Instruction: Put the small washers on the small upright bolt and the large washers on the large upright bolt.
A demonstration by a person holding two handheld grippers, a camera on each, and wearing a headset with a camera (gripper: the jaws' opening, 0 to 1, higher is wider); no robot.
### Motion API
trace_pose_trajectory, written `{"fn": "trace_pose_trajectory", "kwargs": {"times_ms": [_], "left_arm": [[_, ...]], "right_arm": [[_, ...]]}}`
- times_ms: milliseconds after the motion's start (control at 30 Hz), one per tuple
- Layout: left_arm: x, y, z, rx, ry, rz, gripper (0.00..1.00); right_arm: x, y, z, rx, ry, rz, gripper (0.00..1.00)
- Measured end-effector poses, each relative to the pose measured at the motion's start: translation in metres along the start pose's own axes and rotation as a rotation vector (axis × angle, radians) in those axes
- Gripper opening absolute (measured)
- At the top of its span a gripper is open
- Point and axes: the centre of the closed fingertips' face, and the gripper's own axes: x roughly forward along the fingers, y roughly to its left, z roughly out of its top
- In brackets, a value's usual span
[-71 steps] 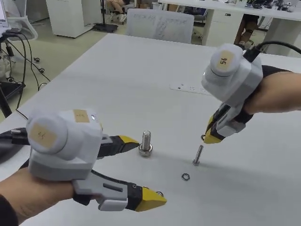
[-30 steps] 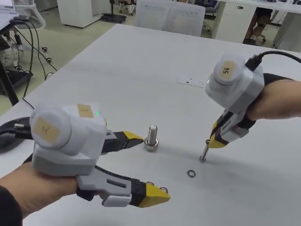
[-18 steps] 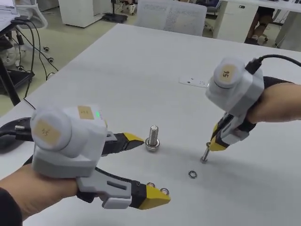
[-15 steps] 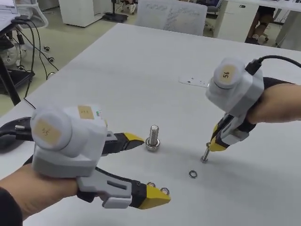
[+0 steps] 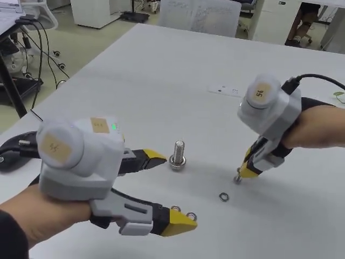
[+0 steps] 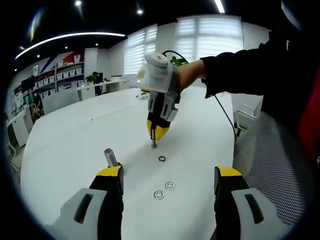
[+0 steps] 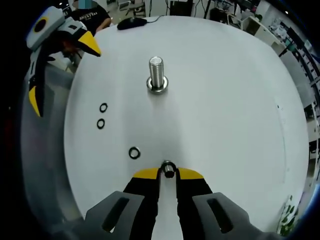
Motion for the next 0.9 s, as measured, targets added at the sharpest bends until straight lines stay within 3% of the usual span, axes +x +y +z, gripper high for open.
{"fn": "trace_pose_trajectory", "kwargs": {"times_ms": [600,900], "left_arm": [[-0.001,0.002,-0.002,-0.007,0.007,0.006,0.73],[0.0,0.001,-0.003,-0.007,0.01,0.006,0.73]], "right_arm": [[0.023,-0.004,-0.004,0.005,-0.003,0.006,0.13],[0.021,-0.001,-0.003,-0.003,-0.002,0.005,0.14]]}}
